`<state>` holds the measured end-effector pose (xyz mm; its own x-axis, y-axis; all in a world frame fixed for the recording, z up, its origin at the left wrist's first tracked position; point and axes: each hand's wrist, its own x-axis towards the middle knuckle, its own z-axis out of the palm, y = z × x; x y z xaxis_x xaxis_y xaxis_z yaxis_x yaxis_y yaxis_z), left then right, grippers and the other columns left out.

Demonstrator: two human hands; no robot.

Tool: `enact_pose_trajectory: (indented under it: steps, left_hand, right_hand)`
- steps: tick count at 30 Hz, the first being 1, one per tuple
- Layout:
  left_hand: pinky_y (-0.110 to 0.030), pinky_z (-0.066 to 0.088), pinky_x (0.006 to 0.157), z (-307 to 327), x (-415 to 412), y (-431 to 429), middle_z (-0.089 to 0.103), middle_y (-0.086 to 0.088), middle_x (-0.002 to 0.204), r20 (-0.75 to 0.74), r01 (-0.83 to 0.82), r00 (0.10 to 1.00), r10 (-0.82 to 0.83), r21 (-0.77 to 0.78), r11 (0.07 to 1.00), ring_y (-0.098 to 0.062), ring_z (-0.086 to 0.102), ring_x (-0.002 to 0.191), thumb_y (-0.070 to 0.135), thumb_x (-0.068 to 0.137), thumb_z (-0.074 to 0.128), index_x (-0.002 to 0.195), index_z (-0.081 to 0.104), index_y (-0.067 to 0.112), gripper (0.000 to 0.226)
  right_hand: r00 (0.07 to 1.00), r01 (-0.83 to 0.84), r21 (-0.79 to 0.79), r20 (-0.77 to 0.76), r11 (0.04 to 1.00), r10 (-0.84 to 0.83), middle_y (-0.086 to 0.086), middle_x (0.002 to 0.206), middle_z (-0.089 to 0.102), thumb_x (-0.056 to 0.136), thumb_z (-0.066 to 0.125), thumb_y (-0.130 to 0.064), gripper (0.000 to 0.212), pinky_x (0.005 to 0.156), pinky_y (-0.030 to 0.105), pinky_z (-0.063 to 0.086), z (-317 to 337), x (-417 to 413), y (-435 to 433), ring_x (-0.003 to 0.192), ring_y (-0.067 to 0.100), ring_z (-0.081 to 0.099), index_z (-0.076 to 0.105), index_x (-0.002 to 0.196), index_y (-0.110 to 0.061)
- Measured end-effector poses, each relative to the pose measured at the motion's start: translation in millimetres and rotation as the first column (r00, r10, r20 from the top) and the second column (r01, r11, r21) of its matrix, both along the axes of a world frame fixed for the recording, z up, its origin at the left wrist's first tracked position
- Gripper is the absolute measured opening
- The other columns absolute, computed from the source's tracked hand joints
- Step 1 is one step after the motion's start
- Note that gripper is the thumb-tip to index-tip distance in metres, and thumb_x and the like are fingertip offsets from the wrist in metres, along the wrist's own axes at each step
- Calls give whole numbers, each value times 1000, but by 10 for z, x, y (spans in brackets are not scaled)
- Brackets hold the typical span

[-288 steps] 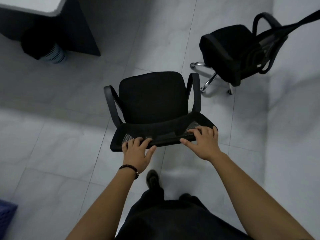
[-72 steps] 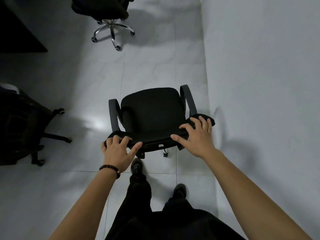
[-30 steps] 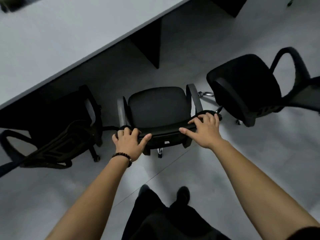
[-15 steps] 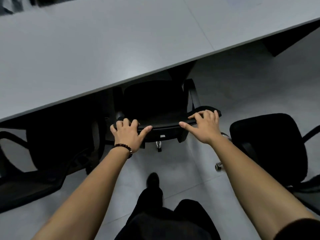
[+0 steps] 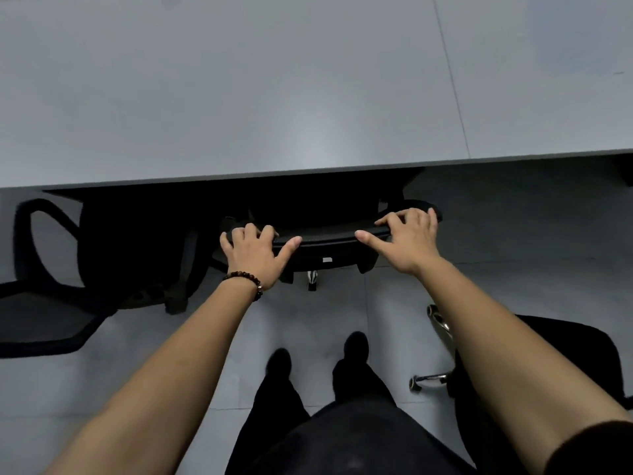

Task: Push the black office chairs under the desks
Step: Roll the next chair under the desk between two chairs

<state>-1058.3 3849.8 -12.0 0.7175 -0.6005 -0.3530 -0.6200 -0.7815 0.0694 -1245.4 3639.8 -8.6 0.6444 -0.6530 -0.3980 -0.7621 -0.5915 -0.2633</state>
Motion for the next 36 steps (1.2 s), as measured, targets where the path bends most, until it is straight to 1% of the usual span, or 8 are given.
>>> enact_pose_trajectory:
  steps: [5,10,14,20,29,32,34,36]
  left_hand:
    - [-57,3,114,95,-210,14,51,-10,122,-11,-21,1000,22,37,999,-30,38,123,74,84,14,121,53,23,75]
    - [-55,5,115,94,-499,315,53,-10,117,-3,-7,1000,7,35,999,-31,41,120,80,80,11,117,56,22,82]
    - [-56,6,115,68,-667,557,54,-9,113,3,41,999,-42,30,999,-31,42,116,83,77,7,114,57,22,87]
    - [-55,3,115,49,-622,529,53,-9,115,-18,13,1000,-13,1,1000,-31,40,119,82,78,10,115,56,23,84]
    - [-54,1,115,41,-588,530,53,-8,115,-5,22,1000,-22,-26,999,-31,40,120,81,79,12,114,57,22,82]
    - [-52,-2,115,117,-556,506,53,-4,117,-85,-23,996,17,-67,997,-27,39,123,81,77,17,116,58,24,80]
    - [-50,-1,115,212,-497,492,56,1,117,-178,-52,984,26,-145,988,-23,41,124,74,83,32,121,57,25,66]
    - [-47,13,116,405,-442,534,60,5,113,-333,-177,941,65,-318,932,-20,50,119,57,89,46,125,53,23,50]
  right_hand:
    - [999,-48,6,-1,999,48,13,136,42,75,25,-89,81,118,48,-12,28,-109,-9,139,29,21,55,125,-33]
    - [999,-35,35,-7,999,35,12,138,41,75,22,-90,83,117,49,-13,35,-468,347,139,28,20,53,126,-33]
    - [1000,-5,43,21,999,4,9,142,39,75,23,-90,81,116,48,-14,16,-727,636,142,28,13,54,124,-34]
    - [1000,-2,41,-14,999,3,10,146,38,74,22,-91,84,117,49,-12,32,-648,574,145,31,11,52,128,-35]
    - [1000,8,13,24,1000,-9,11,146,37,72,20,-92,86,117,48,-14,10,-626,609,146,30,10,54,125,-34]
    - [999,43,67,14,997,-44,9,146,37,74,27,-90,81,117,46,-14,66,-614,597,146,29,9,53,127,-35]
    - [998,65,121,2,991,-65,6,147,38,76,33,-87,81,117,44,-13,159,-593,568,147,26,10,51,132,-33]
    - [994,93,190,35,977,-102,5,147,41,81,47,-76,76,120,44,-1,320,-601,564,145,24,20,46,139,-27]
